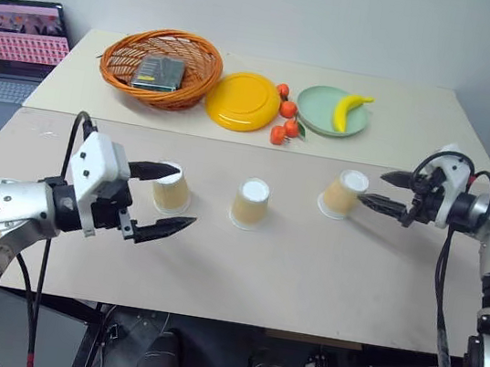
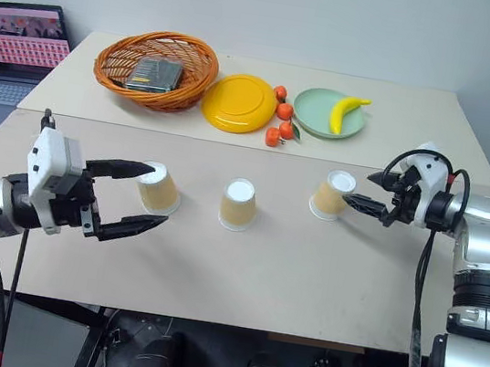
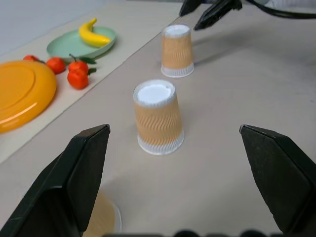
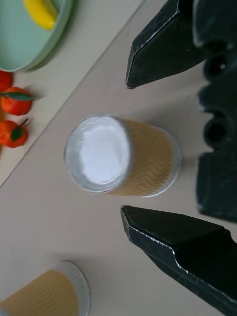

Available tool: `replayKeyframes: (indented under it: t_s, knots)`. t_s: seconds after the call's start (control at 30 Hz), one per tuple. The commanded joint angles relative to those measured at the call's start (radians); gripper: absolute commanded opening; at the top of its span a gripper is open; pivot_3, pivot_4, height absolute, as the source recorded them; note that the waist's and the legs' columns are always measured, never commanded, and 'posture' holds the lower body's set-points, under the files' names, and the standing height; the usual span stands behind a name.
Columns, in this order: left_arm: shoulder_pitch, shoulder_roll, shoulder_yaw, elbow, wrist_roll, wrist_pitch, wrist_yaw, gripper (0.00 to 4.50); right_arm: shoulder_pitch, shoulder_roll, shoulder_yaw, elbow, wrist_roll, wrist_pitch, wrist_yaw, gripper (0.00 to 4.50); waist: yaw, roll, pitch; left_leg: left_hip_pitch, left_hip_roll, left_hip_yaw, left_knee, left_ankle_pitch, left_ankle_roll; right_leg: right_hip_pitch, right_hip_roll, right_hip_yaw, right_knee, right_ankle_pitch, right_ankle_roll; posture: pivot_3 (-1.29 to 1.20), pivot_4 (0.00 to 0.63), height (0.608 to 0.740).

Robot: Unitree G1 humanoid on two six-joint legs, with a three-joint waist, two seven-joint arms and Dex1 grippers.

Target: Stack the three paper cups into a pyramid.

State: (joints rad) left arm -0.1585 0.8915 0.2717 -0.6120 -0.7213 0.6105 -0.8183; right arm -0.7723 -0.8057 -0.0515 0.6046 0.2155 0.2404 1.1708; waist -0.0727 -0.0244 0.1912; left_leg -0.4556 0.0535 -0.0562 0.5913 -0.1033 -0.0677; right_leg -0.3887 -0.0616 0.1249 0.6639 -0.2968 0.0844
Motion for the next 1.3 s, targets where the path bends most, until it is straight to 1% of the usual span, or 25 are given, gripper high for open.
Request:
replayKeyframes:
  t_s: [0.03, 0.27, 0.4, 0.63, 0.73, 0.83, 1.1, 1.2, 1.3]
  knots:
    - [-0.007, -0.005, 0.009, -0.014, 0.008, -0.022, 0.004, 4.50, -0.025, 0.004, -0.020, 0.004, 0.000, -0.041, -0.013, 4.43, -0.001, 0.000, 0.000, 0.000, 0.000, 0.000, 0.000, 0.000, 0.000, 0.000, 0.000, 0.000, 0.000, 0.000, 0.000, 0.00, 0.150, 0.732]
    - [0.002, -0.008, 0.017, -0.039, 0.003, -0.010, 0.014, 4.50, -0.072, 0.045, 0.002, 0.069, -0.024, -0.072, -0.023, 4.43, 0.003, 0.000, 0.000, 0.000, 0.000, 0.000, 0.000, 0.000, 0.000, 0.000, 0.000, 0.000, 0.000, 0.000, 0.000, 0.00, 0.150, 0.732]
    - [0.006, -0.005, 0.026, -0.048, 0.001, -0.004, 0.027, 4.50, -0.132, 0.083, 0.026, 0.151, -0.056, -0.114, -0.024, 4.43, 0.001, 0.000, 0.000, 0.000, 0.000, 0.000, 0.000, 0.000, 0.000, 0.001, 0.000, 0.000, 0.000, 0.000, 0.000, 0.00, 0.150, 0.732]
    - [0.026, -0.004, 0.037, -0.074, 0.000, 0.004, 0.049, 4.50, -0.210, 0.117, 0.050, 0.277, -0.097, -0.173, -0.017, 4.43, 0.004, 0.000, 0.000, 0.000, 0.000, -0.001, 0.000, 0.000, 0.000, 0.001, 0.000, -0.001, 0.000, 0.000, 0.000, 0.00, 0.150, 0.732]
    - [0.047, -0.009, 0.033, -0.107, -0.008, 0.014, 0.066, 4.50, -0.221, 0.120, 0.053, 0.305, -0.107, -0.185, -0.014, 3.66, 0.004, 0.000, 0.000, 0.000, 0.000, -0.001, 0.000, 0.000, 0.000, 0.001, 0.000, -0.001, 0.000, 0.000, 0.000, 0.00, 0.150, 0.732]
    - [0.064, -0.016, 0.034, -0.126, -0.022, 0.023, 0.079, 4.50, -0.223, 0.119, 0.056, 0.307, -0.114, -0.190, -0.009, 2.68, 0.004, 0.000, 0.000, 0.000, 0.000, -0.001, 0.000, 0.000, 0.000, 0.001, 0.000, -0.001, 0.000, 0.000, 0.000, 0.00, 0.150, 0.732]
    - [0.024, -0.006, 0.014, -0.092, -0.014, 0.014, 0.061, 4.50, -0.240, 0.111, 0.062, 0.250, -0.111, -0.158, 0.030, 2.66, 0.003, 0.000, 0.000, 0.000, 0.000, -0.001, 0.000, 0.000, 0.000, 0.001, 0.000, -0.001, 0.000, 0.000, 0.000, 0.00, 0.150, 0.732]
    - [0.024, -0.011, -0.002, -0.082, 0.004, 0.000, 0.049, 4.50, -0.231, 0.140, 0.070, 0.105, -0.054, -0.069, 0.102, 2.66, 0.002, 0.001, 0.001, 0.000, 0.000, -0.001, 0.000, 0.000, 0.000, 0.000, 0.000, -0.001, 0.000, 0.000, 0.000, 0.00, 0.150, 0.732]
    - [0.028, -0.015, -0.013, -0.080, 0.016, -0.011, 0.046, 4.50, -0.180, 0.178, 0.084, -0.003, -0.028, -0.008, 0.120, 2.66, -0.002, 0.001, 0.001, 0.000, 0.000, -0.001, 0.000, 0.000, 0.000, 0.000, 0.000, -0.001, 0.000, 0.000, 0.000, 0.00, 0.150, 0.732]
